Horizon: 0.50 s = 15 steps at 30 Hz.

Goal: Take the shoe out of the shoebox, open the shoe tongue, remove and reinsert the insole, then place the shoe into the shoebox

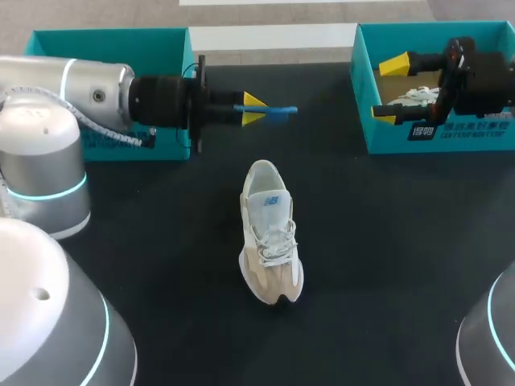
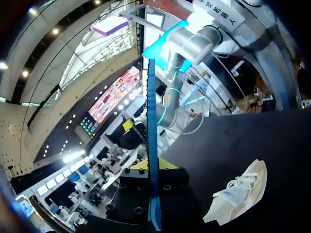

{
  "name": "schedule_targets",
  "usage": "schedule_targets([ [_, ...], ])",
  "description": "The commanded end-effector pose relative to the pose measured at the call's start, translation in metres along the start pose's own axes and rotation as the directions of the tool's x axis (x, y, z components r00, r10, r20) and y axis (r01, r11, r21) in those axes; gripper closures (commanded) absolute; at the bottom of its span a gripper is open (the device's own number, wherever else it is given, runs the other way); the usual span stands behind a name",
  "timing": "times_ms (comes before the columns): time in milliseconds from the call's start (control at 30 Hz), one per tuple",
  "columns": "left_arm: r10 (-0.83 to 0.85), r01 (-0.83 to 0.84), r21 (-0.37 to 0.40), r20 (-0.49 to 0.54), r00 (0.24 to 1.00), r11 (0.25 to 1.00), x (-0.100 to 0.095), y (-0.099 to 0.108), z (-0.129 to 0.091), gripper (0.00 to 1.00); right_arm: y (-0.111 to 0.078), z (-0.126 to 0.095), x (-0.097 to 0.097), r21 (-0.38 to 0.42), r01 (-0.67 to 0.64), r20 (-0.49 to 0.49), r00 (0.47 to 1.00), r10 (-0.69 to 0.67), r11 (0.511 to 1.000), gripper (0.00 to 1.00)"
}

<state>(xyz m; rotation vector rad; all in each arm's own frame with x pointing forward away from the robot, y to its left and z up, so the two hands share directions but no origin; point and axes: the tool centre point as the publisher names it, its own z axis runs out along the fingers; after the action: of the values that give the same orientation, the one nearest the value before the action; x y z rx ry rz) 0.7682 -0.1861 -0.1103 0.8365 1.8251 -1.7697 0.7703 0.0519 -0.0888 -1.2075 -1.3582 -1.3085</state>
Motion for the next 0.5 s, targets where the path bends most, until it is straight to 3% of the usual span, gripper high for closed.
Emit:
schedule_targets([
  [33,-0.213,0.211,-0.025,-0.071,0.975,0.977,-0.0054,-0.0005,-0.0004,1.0,0.0002,0.0014,-0.0006,-0.001,0.0,0.001,1.0,0.0,1.0,0.0],
  [433,-0.213,0.211,-0.025,-0.071,0.975,0.977,-0.0054,-0.0005,-0.0004,1.0,0.0002,0.0014,-0.0006,-0.001,0.0,0.001,1.0,0.0,1.0,0.0],
  [500,-0.337,0.335,-0.036,-0.061,0.939,0.941,-0.0062,0.0037,0.002,1.0,0.0002,0.0014,-0.0006,-0.001,0.0,0.001,1.0,0.0,1.0,0.0],
])
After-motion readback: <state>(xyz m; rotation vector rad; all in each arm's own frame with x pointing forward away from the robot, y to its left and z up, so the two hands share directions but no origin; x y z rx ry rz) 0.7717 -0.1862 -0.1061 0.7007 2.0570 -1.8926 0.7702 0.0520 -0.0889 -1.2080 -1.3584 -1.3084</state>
